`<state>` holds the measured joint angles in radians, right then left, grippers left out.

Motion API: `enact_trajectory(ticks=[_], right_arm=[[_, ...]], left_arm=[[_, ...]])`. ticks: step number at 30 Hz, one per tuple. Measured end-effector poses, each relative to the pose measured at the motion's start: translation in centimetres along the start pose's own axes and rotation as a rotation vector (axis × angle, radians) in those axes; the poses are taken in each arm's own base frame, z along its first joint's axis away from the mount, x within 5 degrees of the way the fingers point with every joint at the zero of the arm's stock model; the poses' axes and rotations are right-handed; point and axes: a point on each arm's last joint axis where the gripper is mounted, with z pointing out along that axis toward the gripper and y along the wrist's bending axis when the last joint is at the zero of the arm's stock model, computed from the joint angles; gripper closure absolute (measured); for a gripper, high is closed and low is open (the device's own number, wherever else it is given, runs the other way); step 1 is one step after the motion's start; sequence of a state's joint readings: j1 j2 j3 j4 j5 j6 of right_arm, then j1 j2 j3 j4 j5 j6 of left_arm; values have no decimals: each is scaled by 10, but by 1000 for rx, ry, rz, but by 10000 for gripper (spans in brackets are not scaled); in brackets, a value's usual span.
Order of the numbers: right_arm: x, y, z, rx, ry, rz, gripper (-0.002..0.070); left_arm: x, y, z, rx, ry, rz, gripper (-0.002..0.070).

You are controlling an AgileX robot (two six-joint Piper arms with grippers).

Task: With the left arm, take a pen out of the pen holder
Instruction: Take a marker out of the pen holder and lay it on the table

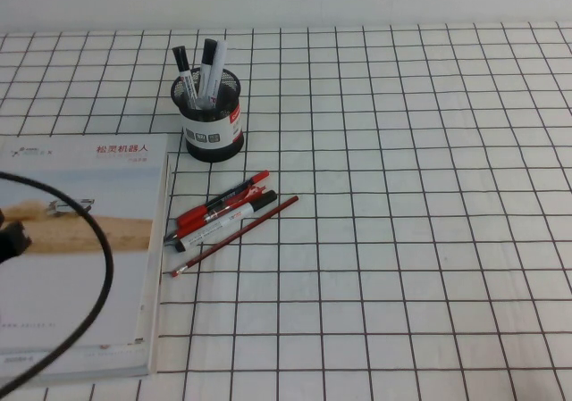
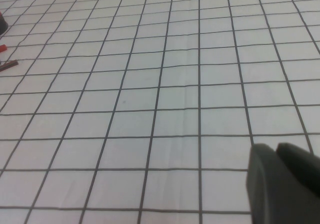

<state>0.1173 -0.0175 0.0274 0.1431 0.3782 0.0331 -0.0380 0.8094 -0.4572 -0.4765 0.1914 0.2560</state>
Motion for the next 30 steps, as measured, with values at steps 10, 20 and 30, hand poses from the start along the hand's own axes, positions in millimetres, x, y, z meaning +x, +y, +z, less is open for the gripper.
enact_trajectory(ticks=[10, 20, 30], right_arm=[[0, 0, 0, 0, 0, 0, 691], [0, 0, 0, 0, 0, 0, 691], [0, 0, 0, 0, 0, 0, 691]], left_arm=[[-27, -27, 38, 57, -113, 93, 675], [-18, -71, 82, 154, -137, 222, 675], [-14, -78, 135, 112, -292, 332, 650]])
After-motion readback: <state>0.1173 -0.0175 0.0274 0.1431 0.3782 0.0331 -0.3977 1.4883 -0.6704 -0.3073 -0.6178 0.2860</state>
